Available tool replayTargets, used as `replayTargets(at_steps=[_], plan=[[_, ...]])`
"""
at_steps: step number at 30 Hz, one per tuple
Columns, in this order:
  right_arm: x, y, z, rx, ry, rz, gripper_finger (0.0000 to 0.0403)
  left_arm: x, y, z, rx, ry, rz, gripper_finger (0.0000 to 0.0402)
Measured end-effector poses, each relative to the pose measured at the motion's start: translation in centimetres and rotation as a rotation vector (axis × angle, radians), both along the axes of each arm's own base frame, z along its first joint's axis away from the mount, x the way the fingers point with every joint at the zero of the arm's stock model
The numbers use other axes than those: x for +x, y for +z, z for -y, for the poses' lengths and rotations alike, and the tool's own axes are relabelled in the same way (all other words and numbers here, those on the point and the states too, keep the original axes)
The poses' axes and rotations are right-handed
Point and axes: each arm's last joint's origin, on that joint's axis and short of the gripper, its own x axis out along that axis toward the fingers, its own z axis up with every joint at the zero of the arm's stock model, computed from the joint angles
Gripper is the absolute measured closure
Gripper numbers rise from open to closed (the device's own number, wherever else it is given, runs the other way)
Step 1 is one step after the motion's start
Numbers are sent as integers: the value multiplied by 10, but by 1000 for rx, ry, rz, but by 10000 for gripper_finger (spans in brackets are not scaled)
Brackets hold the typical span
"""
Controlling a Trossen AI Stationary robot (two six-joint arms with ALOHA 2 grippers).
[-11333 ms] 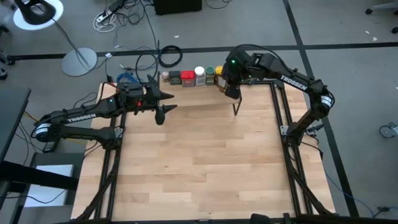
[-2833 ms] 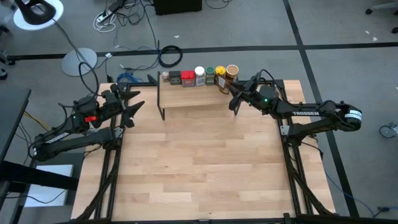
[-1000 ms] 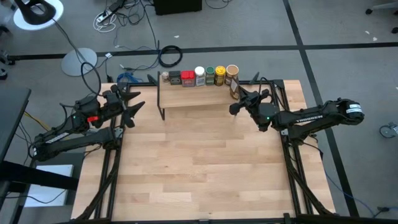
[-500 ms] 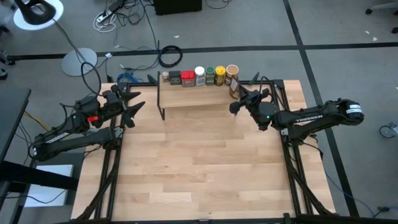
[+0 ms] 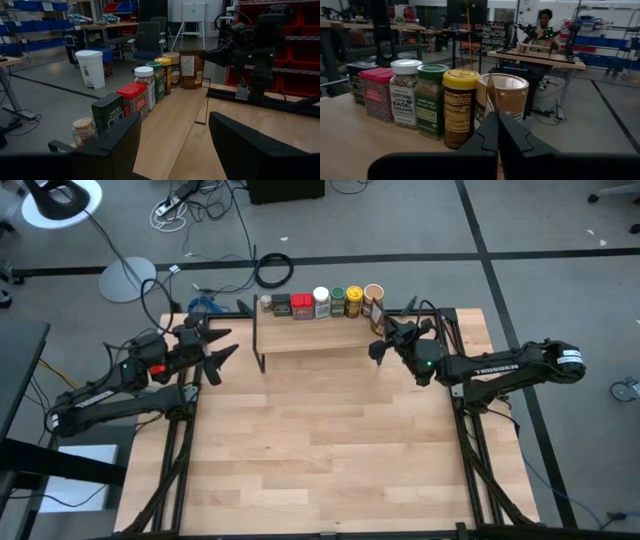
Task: Shelf spices
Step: Put the orange seasoning pack on the shelf
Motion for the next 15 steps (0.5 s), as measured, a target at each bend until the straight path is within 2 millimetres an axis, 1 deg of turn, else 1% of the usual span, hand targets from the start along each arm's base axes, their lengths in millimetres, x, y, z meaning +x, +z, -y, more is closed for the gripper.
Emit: replayTargets(at_steps=[10, 15], plan=[[2, -2, 5, 20, 107, -1, 403, 6, -1, -2, 13, -1, -27, 163], [1, -2, 9, 25, 103, 5, 403, 6, 1, -2, 23, -1, -9, 163]])
